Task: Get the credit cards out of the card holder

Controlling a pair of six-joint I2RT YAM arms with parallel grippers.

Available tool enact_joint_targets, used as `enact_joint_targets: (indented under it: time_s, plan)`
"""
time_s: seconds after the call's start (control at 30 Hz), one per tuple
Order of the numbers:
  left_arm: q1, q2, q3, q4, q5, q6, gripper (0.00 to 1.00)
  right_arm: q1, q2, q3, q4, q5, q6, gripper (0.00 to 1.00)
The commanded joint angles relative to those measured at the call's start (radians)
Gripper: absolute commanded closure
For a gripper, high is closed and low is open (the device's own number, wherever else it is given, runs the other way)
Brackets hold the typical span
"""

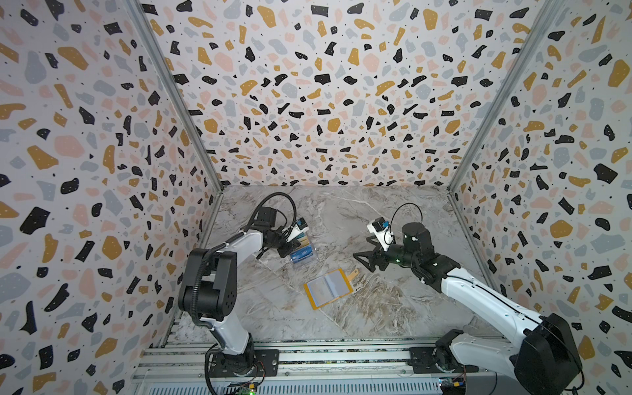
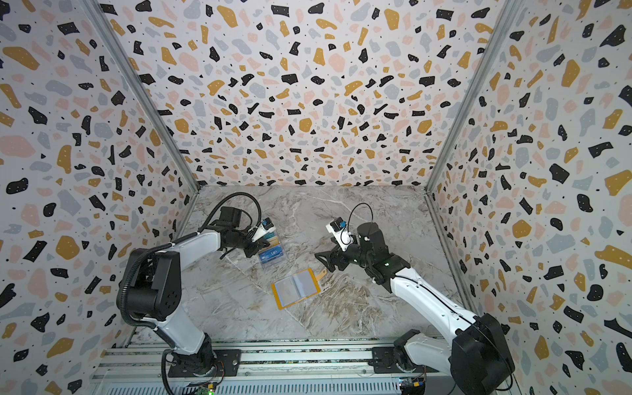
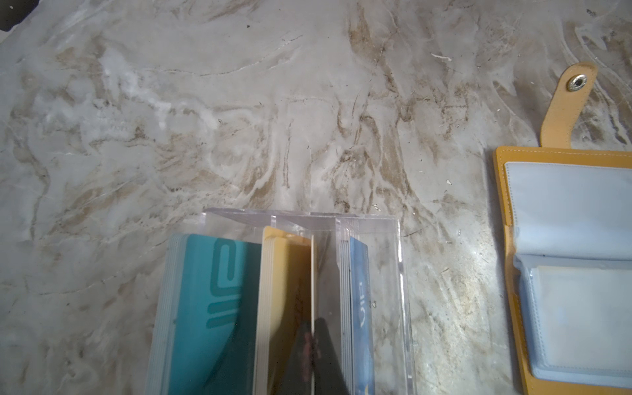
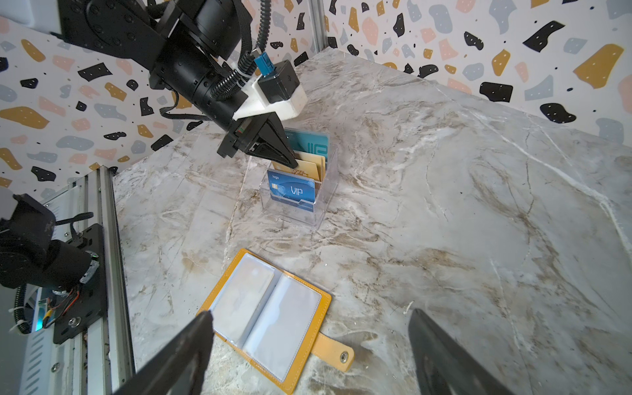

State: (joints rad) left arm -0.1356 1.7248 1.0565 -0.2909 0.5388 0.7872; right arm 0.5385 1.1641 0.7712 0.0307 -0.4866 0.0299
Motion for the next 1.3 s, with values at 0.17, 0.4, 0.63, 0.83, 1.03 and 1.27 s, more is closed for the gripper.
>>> enact_joint_targets:
  time_s: [0.17, 0.4, 0.63, 0.83, 1.03, 1.27]
  plan:
    - [0.010, -0.035, -0.003, -0.001, -0.056, -0.020, 0.88, -0.006, -0.020, 0.002, 0.013, -0.007, 0.008, 0.11]
    - [0.011, -0.050, 0.013, -0.004, -0.056, -0.039, 0.82, -0.005, -0.010, 0.007, 0.011, 0.000, 0.004, 0.11]
    - [0.008, -0.105, 0.014, 0.002, -0.040, -0.065, 0.75, -0.006, 0.008, 0.011, 0.006, 0.006, 0.005, 0.11]
    - [0.008, -0.170, 0.005, 0.024, -0.033, -0.126, 0.69, -0.005, 0.021, 0.020, 0.000, 0.005, 0.010, 0.11]
    - [-0.020, -0.253, -0.008, 0.054, -0.148, -0.334, 0.66, -0.001, 0.062, 0.049, -0.015, 0.022, 0.032, 0.11]
    - [-0.093, -0.426, -0.128, 0.090, -0.232, -0.661, 0.63, 0.070, 0.124, 0.121, -0.088, 0.102, 0.041, 0.12]
